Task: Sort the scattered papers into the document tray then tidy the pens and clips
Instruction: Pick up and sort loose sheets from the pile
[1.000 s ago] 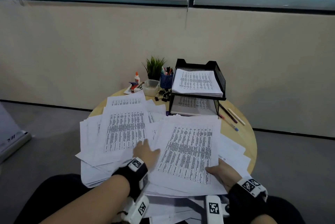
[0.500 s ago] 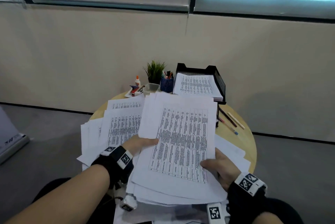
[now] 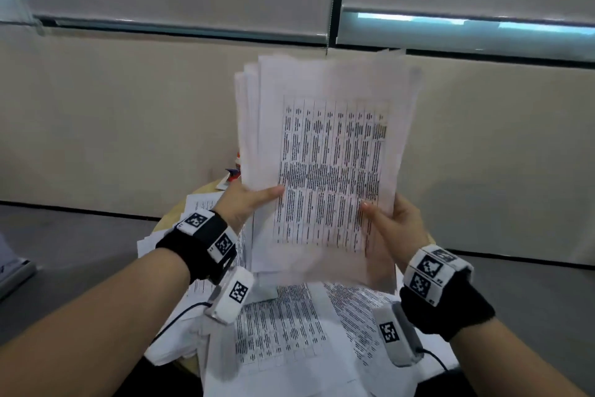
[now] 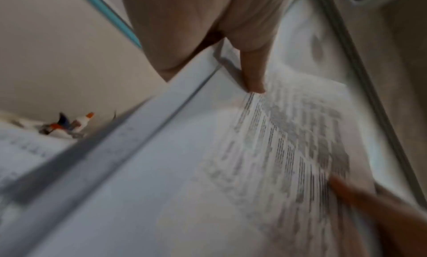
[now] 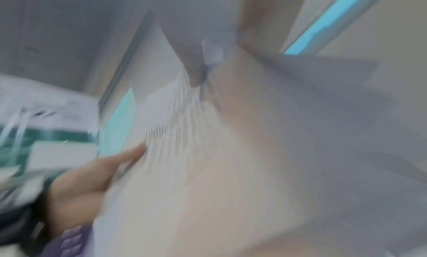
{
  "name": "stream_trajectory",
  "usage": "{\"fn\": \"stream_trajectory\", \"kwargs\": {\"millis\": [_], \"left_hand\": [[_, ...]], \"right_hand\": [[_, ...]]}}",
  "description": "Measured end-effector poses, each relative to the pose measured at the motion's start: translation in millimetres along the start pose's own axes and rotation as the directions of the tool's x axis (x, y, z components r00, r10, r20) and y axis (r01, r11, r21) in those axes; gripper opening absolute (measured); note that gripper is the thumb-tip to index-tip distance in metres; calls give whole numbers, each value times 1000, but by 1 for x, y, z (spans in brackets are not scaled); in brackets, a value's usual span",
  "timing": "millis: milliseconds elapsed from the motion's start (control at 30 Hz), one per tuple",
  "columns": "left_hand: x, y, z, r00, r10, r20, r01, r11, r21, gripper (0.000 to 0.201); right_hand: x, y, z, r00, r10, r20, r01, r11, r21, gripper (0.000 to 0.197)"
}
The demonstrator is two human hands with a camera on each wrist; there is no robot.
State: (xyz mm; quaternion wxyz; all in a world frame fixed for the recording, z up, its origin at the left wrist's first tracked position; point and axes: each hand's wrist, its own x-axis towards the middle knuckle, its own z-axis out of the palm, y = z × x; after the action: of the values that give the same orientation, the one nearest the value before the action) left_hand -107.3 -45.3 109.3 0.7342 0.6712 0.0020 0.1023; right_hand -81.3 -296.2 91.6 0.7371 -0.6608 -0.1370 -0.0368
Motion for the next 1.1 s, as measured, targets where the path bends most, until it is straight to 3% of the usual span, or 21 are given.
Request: {"fn": "stream_trajectory", "kwargs": {"millis": [133, 167, 267, 400, 533, 633, 733, 900, 1033, 1100], "left_hand": [[1, 3, -4, 999, -36, -17, 35, 998, -48, 24], [0, 2, -6, 999, -44, -2, 44, 998, -45, 25], [0, -7, -3, 1000, -25, -18, 25, 999, -44, 53], [1, -13, 8, 997, -16, -70, 12, 998, -60, 28], [4, -29, 6, 996, -22, -90, 17, 998, -54, 59], [4, -40, 6, 991, -86, -105, 76, 992, -101, 71], [4, -46, 10, 988, -122, -97, 116, 991, -66, 67], [10, -35, 17, 991, -41, -125, 36, 998, -47, 62], [12, -34, 13, 997, -13, -73, 11, 1000, -28, 88], [12, -38, 12, 998, -42, -41, 42, 999, -15, 92]], "right_hand": [[2, 2, -3, 1000, -26, -4, 26, 999, -24, 17], [4, 2, -4, 1000, -23, -5, 22, 1000, -14, 17], [7, -1, -3, 1000, 14, -26, -13, 1000, 13, 20], [8, -9, 0, 996, 52, -67, -45, 994, 94, 15], [-3, -8, 0, 996, 86, -5, -86, 996, -22, 4], [0, 15, -1, 989, 145, 2, -145, 989, -5, 21], [1, 26, 1, 982, 185, 30, -185, 983, -7, 42], [9, 16, 5, 989, 151, 14, -151, 989, 4, 35], [12, 3, 2, 996, 92, 3, -91, 995, -28, 33], [12, 3, -1, 996, 83, -16, -84, 996, -18, 44]]}}
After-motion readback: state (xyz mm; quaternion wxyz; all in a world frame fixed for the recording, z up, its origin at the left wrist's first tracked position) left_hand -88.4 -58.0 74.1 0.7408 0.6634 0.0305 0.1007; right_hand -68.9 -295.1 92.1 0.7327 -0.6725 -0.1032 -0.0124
